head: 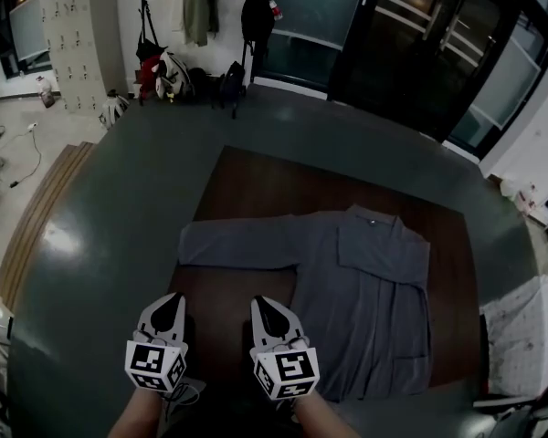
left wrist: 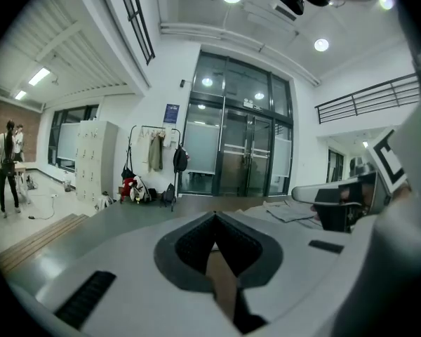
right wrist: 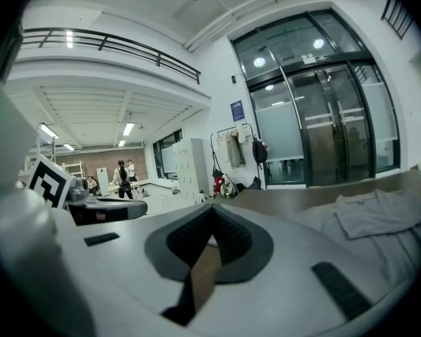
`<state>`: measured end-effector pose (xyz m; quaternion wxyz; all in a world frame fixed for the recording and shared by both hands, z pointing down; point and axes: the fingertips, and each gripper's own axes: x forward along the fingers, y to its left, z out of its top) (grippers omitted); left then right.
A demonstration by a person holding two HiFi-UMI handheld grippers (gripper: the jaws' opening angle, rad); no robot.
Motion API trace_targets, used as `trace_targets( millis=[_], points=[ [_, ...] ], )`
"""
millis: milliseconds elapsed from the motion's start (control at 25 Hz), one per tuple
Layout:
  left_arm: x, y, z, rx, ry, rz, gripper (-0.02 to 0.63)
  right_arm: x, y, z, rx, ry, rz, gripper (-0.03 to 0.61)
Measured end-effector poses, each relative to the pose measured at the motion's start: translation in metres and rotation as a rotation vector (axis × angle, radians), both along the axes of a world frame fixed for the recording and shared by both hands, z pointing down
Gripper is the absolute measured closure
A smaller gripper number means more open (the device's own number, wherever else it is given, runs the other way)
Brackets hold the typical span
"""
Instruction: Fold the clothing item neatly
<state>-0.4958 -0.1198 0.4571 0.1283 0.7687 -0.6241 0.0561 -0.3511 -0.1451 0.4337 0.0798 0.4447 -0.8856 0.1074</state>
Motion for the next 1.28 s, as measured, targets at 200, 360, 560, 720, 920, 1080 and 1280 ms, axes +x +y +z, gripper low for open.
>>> trace_targets(
  millis=[200,360,560,720,920,1080,1280],
  points=[
    [-0.049,-0.023,0.012,-0.024,0.008,0.004,0.606,-0.077,-0.022,0.027,-0.045,0.091,-0.07,0.588],
    [-0.078,-0.036,0.025,-0.041,0.008,0.008,0.606,-0.13,-0.039,0.057,-0.065,0.185,-0.132,0.588],
    [-0.101,-0.051,0.044,-0.068,0.032,-0.009,0.606,-0.169,-0.057,0.1,-0.105,0.295,-0.175,0.588],
    [-0.111,-0.06,0.056,-0.089,0.044,-0.01,0.606,-0.192,-0.069,0.131,-0.176,0.338,-0.206,0.584],
    [-0.124,-0.063,0.069,-0.106,0.061,-0.036,0.606,-0.213,-0.08,0.171,-0.244,0.437,-0.265,0.54],
    [-0.129,-0.06,0.074,-0.119,0.066,-0.052,0.606,-0.219,-0.088,0.187,-0.26,0.482,-0.29,0.512],
    [-0.131,-0.055,0.077,-0.134,0.072,-0.055,0.606,-0.219,-0.09,0.199,-0.297,0.513,-0.296,0.489]
  ],
)
